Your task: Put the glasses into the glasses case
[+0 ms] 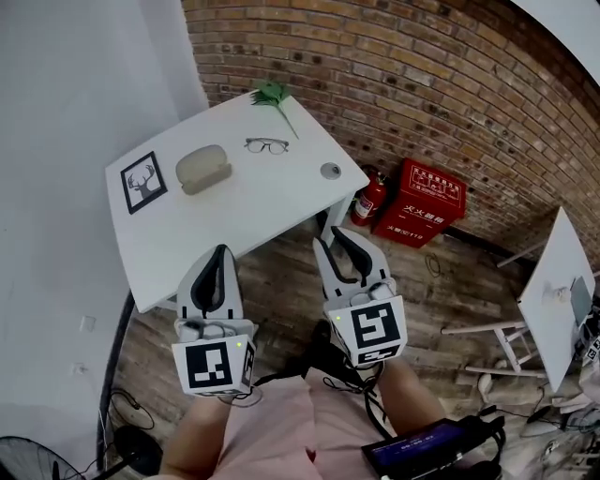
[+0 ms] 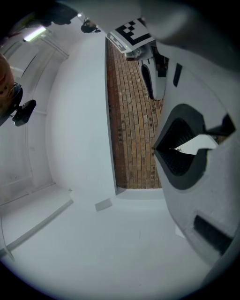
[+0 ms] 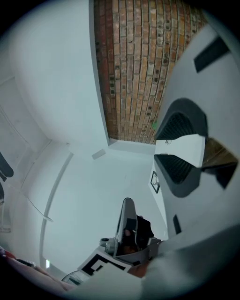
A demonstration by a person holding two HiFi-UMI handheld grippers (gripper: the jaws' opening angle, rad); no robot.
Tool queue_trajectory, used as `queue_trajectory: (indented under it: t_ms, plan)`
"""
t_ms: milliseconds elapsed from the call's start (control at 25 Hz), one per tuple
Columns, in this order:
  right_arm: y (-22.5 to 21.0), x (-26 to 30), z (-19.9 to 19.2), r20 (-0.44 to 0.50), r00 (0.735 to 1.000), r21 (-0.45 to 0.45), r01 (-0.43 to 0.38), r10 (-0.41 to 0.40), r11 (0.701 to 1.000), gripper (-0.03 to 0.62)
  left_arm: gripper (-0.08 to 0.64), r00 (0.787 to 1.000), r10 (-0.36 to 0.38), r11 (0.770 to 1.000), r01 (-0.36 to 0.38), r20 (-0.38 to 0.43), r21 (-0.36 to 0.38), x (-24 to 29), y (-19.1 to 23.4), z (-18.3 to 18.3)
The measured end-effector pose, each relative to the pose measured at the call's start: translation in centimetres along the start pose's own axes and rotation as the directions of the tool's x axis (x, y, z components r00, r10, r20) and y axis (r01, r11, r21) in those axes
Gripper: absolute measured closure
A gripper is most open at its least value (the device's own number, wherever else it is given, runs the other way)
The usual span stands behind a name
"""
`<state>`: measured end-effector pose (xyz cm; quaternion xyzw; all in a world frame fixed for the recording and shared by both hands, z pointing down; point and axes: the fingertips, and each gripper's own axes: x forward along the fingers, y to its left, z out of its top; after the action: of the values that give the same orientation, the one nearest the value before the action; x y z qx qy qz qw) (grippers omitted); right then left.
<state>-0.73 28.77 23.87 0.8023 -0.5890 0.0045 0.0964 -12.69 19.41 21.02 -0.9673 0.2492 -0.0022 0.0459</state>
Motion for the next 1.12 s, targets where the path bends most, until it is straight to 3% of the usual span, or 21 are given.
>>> queue_trajectory:
  t_ms: [320,680,920,1120]
  plan:
    - [-4.3,6.0,-2.9,-0.042,0.999,0.028,-0.015,0.016,0.999,0.491,0.555,0.998,0.001,1.0,0.0,-0.068,0.006,7.2,0.1,-3.4]
    - [-10.2,18.9,-6.6,-0.099,0.987,0.05,-0.119,0.123,0.992,0.491,0.555,0.989,0.052,0.998,-0.048,-0.137,0.033,19.8,2.5,-6.3]
    - [-12.9,25.7,-6.2,-0.08,0.975,0.035,-0.203,0.205,0.979,0.491,0.555,0.983,0.109,0.993,-0.1,-0.151,0.064,25.5,4.3,-5.7]
    - [-13.3,29.5,-4.0,-0.055,0.965,-0.015,-0.258,0.257,0.966,0.491,0.555,0.977,0.165,0.986,-0.161,-0.139,0.039,27.0,5.9,-4.2]
